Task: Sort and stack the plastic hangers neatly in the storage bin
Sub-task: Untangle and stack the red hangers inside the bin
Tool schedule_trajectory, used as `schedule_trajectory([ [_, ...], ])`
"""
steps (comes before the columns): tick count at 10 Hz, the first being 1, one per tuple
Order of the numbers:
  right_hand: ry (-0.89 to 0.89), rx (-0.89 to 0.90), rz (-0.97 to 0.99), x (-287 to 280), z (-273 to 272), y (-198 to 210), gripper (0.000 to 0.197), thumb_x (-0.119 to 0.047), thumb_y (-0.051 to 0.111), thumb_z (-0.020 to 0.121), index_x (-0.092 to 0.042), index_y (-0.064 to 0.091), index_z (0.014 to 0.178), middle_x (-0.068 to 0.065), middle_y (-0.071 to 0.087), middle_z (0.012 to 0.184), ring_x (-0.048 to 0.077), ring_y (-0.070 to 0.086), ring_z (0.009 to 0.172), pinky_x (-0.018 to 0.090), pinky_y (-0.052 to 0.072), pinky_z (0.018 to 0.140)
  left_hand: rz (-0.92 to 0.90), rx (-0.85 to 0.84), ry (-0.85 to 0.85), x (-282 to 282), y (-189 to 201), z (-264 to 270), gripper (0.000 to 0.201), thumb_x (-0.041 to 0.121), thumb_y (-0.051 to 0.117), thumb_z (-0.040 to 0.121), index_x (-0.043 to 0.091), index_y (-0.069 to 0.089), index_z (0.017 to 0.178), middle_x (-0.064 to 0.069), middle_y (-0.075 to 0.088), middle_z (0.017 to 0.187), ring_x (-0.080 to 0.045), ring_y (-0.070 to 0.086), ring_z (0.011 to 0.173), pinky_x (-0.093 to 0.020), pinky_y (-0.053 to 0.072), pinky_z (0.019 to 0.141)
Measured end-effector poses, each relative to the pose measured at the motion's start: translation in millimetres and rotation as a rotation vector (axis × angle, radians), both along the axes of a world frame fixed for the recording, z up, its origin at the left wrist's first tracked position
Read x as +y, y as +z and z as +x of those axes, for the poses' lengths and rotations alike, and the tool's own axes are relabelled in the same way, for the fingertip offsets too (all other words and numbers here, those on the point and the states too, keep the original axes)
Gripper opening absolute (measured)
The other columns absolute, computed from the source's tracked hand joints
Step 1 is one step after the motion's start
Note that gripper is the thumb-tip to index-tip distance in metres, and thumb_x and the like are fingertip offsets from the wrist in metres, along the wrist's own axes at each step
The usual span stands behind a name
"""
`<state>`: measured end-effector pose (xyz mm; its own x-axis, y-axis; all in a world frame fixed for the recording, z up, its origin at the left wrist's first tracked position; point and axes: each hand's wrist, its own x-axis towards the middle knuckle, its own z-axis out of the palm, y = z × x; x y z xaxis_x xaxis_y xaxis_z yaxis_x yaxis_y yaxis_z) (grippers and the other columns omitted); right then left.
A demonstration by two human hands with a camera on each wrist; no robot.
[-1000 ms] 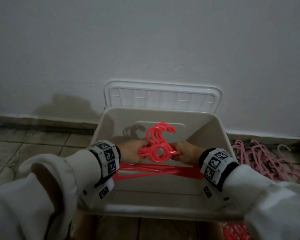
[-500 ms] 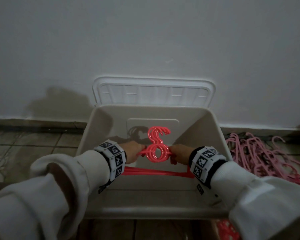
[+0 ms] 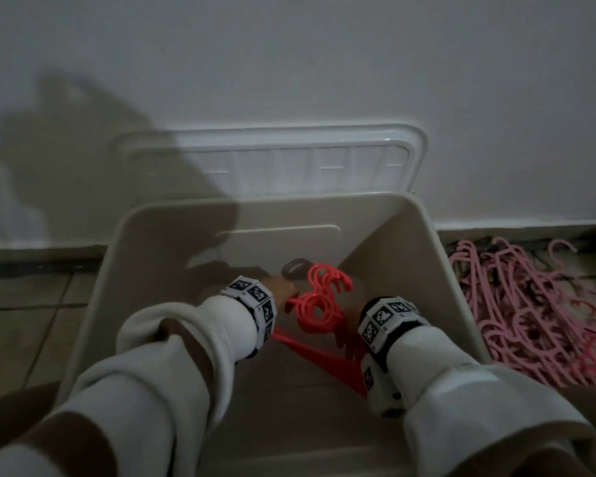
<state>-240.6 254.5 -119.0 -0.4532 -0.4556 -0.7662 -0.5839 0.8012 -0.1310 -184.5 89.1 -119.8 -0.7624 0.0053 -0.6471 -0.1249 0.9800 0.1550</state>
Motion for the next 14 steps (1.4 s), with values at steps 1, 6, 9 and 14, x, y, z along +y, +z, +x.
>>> schedule_trajectory([
  [1,-0.073,0.114,0.022,7.7,-12.4,-22.9,0.084,-0.046,0.062,0.082,-0.038,0.009,0.147,-0.007,0.034,0.146,0.021,0.044,0.127,0.032,0.040,0.103,-0.030,0.045,-0.014,5.0,-21.6,-18.2,0.022,0.016,0.047,0.093,0.010,0.060,0.109,-0.012,0.062,0.113,-0.027,0.060,0.105,-0.026,0.038,0.075],
  [6,-0.268,0.128,0.049,-2.2,-23.1,-75.5,0.051,-0.035,0.031,0.099,-0.009,0.031,0.143,0.015,0.035,0.146,0.031,0.037,0.133,0.042,0.029,0.112,0.194,0.456,0.317,-5.7,-70.9,-17.8,0.039,0.004,0.057,0.080,0.011,0.055,0.119,-0.007,0.056,0.124,-0.025,0.053,0.116,-0.030,0.040,0.099],
  [9,-0.301,0.278,0.013,-21.2,-7.6,-32.9,0.027,-0.017,0.045,0.095,-0.008,0.061,0.115,0.008,0.061,0.119,0.022,0.060,0.109,0.029,0.049,0.083,0.194,0.035,0.679,-9.2,-51.7,11.0,0.031,0.029,0.047,0.094,0.002,0.061,0.101,-0.014,0.066,0.089,-0.027,0.067,0.077,-0.031,0.054,0.066],
  [14,-0.033,-0.135,0.182,-15.4,13.7,-95.7,0.035,-0.048,0.061,0.075,-0.034,0.059,0.107,-0.002,0.060,0.121,0.027,0.059,0.105,0.046,0.051,0.089,0.232,-0.183,0.545,38.3,-60.4,-13.2,0.033,0.018,0.038,0.098,-0.001,0.056,0.118,-0.016,0.058,0.123,-0.029,0.056,0.113,-0.030,0.044,0.090],
])
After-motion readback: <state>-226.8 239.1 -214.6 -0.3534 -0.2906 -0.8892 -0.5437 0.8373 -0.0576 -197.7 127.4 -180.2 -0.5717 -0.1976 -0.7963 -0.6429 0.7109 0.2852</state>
